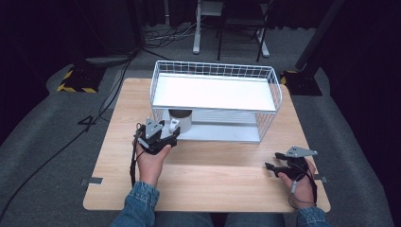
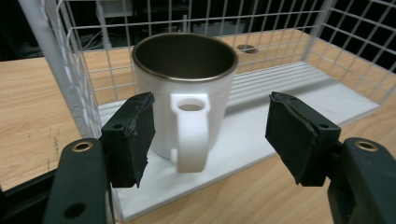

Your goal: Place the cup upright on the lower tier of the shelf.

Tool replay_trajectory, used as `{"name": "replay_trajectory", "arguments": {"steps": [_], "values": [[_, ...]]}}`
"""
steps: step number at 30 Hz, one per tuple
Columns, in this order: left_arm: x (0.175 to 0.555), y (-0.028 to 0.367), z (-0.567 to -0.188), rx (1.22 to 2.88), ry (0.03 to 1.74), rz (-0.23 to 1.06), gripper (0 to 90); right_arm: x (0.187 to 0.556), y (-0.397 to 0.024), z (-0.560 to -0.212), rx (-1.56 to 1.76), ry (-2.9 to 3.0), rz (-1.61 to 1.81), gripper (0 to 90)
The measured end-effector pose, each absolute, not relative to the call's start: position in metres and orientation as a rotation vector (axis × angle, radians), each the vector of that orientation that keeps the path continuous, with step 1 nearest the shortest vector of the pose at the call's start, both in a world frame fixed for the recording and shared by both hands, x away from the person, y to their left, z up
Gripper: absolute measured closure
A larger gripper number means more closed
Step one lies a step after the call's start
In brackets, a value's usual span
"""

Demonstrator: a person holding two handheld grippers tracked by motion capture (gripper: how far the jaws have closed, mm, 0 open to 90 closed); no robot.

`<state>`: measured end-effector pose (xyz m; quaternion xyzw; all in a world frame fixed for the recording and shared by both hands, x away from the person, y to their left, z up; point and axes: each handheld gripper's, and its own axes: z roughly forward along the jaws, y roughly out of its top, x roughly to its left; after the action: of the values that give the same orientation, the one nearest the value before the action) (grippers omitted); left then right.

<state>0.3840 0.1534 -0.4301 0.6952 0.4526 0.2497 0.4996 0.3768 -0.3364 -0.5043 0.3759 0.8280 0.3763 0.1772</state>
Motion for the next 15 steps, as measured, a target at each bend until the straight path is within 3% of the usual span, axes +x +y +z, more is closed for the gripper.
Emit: {"name": "replay_trajectory", "arguments": {"steps": [15], "values": [[0.348,0.153,-0.414,1.77,0.931,0.571,31.7,0.377,-0.337,-0.504,1.064,2.35,1.069,32.4]]}}
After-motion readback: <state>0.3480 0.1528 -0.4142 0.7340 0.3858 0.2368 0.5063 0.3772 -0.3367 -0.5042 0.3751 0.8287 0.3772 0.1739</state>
